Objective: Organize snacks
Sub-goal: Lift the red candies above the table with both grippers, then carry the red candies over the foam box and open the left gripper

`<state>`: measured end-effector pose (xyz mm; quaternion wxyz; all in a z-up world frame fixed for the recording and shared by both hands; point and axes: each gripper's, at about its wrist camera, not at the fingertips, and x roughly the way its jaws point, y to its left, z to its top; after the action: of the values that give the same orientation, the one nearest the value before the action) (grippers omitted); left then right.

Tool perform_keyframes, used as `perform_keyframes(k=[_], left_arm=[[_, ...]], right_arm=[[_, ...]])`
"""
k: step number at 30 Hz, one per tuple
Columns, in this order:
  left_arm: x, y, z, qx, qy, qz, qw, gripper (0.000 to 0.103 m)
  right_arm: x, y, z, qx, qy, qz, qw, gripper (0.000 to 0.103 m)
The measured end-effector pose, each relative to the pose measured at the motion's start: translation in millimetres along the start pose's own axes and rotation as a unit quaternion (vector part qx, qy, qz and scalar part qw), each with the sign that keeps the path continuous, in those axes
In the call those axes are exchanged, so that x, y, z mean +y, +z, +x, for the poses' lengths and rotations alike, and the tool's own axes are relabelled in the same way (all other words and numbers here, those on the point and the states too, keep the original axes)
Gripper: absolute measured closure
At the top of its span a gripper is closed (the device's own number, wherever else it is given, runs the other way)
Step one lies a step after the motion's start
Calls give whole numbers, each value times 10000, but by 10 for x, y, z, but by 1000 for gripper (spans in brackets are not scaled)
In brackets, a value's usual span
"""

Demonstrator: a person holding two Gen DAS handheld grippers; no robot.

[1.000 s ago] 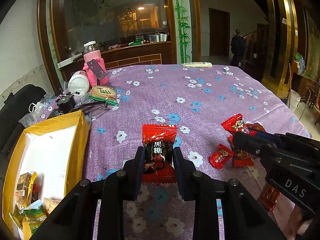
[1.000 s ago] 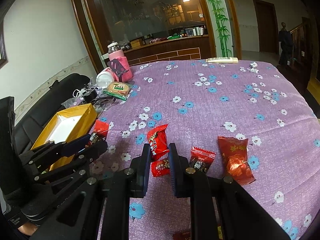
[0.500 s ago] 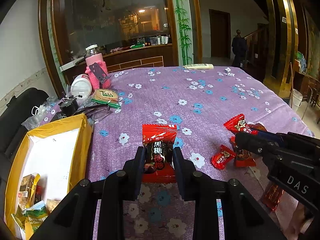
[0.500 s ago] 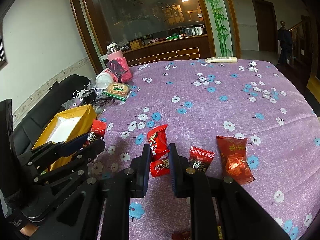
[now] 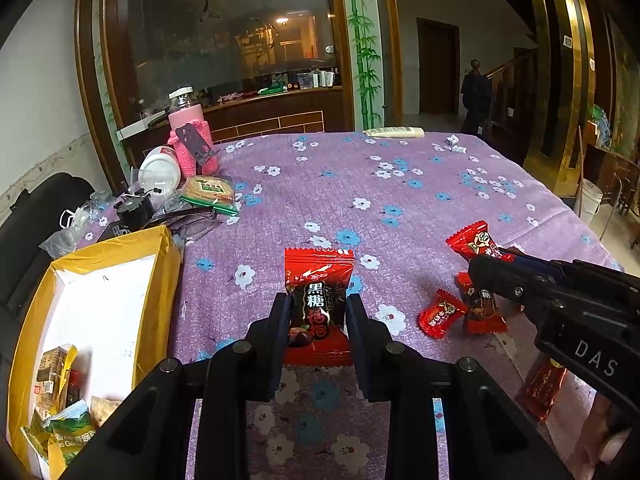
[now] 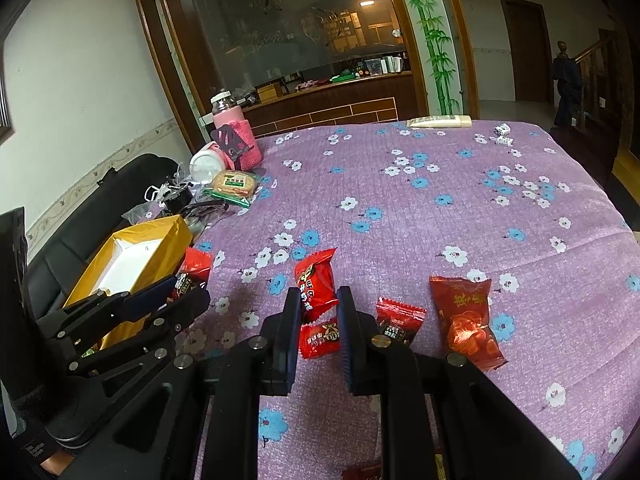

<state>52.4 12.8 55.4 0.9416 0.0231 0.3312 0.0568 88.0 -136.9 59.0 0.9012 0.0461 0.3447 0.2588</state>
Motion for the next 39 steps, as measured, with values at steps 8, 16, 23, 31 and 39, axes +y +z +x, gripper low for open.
perform_keyframes(k=[8, 16, 23, 31, 39], left_arm=[[-12, 2, 13, -1, 4, 13, 10000, 74], [-11, -2, -6, 12, -22, -1, 10000, 74], [53, 43, -78, -138, 18, -140, 9998, 74], [181, 92, -125, -292, 116, -427, 9986, 74], [384, 143, -205, -466, 264, -808, 9953, 74]], right_arm=[[-3, 28, -34, -56, 18, 0, 10000, 86], [-21, 37, -36, -68, -29, 25, 10000, 86], [30, 28, -65, -121, 1, -17, 9999, 86], [86, 37, -96, -179, 71, -91, 9998, 86], [220, 32, -142, -254, 209, -312, 9990, 86]])
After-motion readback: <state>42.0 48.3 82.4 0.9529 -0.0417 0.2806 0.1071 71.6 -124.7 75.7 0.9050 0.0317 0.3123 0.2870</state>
